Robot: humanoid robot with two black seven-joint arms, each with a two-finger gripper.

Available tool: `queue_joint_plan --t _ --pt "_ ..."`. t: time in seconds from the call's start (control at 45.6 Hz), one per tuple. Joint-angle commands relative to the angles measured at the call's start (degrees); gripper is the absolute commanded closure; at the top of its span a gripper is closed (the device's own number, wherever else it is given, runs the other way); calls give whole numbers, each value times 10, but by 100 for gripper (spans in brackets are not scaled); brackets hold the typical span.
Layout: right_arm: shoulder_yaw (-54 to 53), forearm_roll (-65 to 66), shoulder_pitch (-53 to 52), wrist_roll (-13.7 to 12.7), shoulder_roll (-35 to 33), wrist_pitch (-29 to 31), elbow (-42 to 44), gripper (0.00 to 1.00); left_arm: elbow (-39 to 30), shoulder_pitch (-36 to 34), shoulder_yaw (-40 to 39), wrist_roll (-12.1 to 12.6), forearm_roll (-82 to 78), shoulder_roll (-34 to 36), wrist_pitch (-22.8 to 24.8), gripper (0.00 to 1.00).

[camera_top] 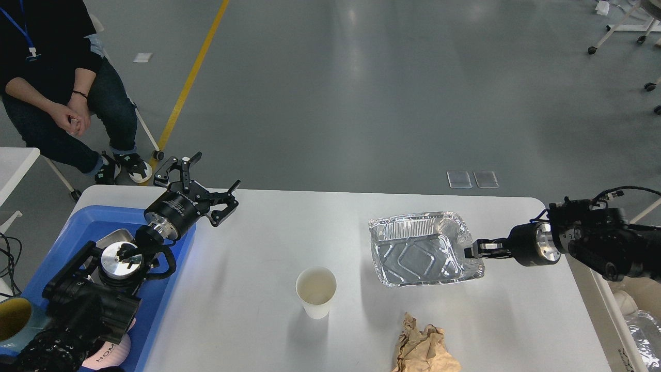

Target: Tidy desktop

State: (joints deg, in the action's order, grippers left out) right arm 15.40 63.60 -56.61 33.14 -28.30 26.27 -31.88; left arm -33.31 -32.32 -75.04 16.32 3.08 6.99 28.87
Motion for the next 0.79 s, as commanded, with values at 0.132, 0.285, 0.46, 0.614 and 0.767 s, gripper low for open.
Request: queue_joint_plan --t 0.132,0.285,0.46,0.614,0.767 --pt "-5 -25 -28 -1 -55 54 -2 100 0 -13 0 5 0 19 1 0" --pt "-5 -44 -30 -2 -61 60 -1 100 0 -13 -1 3 0 29 3 0" --pt "-5 -44 -30 -1 -62 60 -2 100 0 -13 -11 -8 2 31 27 0" --pt "-6 -44 -33 0 -62 59 -2 100 0 -10 -8 -9 1 37 38 0" --pt "-8 -45 -37 0 -61 59 -2 100 1 -5 -1 -6 -10 63 73 0"
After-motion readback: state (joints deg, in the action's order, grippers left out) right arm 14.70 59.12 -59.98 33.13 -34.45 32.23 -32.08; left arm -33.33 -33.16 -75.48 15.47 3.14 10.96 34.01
